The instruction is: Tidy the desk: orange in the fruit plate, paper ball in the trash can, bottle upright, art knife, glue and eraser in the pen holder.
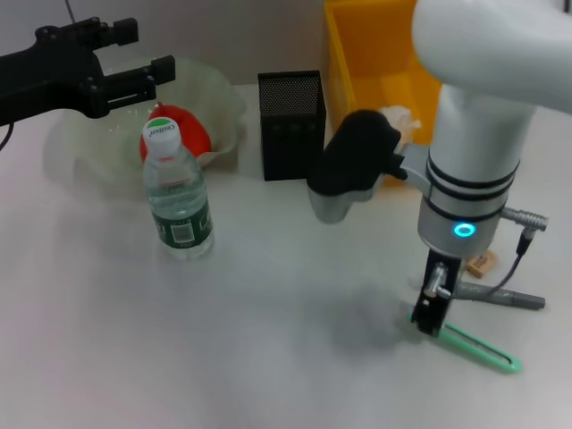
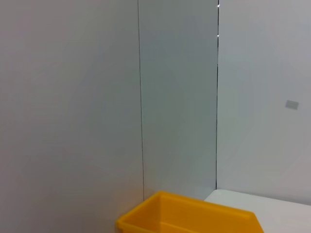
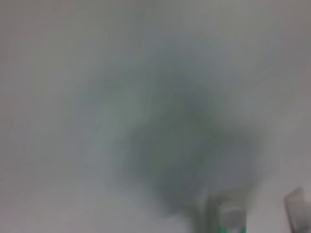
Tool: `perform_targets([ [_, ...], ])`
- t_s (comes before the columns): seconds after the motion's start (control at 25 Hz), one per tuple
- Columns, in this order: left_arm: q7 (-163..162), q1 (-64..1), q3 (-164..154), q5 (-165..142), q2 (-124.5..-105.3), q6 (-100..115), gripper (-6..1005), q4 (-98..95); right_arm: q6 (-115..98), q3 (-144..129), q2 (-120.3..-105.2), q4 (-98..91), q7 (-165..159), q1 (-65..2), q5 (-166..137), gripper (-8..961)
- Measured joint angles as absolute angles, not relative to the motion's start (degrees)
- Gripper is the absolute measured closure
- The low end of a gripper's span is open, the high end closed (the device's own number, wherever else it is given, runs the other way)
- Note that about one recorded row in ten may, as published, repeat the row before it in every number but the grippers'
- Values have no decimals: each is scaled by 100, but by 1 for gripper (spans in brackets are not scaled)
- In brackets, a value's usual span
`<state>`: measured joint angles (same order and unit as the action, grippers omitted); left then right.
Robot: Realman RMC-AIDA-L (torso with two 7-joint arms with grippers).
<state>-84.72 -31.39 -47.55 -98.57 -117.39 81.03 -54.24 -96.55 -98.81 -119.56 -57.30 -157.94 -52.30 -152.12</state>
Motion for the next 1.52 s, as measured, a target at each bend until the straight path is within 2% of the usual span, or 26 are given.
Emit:
perform_targets([
  [0.36,-8473,-3112,-4746,-9835,-11735,8105,275,-5441,-9477,-9252,-11935,-7107,-15818,-4679,-15531,778],
  [0.68,-8473,-3133,-4741,-9864,-11721,8104,275,-5450,-8142,-9050,-11943,-8346,-15762,-4097,-15520,778],
  [1.12,-8472,-3122,-4761,-9879,-11707,8103,275,-5465,-7032,-9042,-11941,-8771,-15694,-4015,-15367,772],
  [1.52,-8464,-3107,-4764,-9879,-11711,8110,275,-5502,-5372,-9074,-11951,-9001,-15482,-3471,-15108,767],
])
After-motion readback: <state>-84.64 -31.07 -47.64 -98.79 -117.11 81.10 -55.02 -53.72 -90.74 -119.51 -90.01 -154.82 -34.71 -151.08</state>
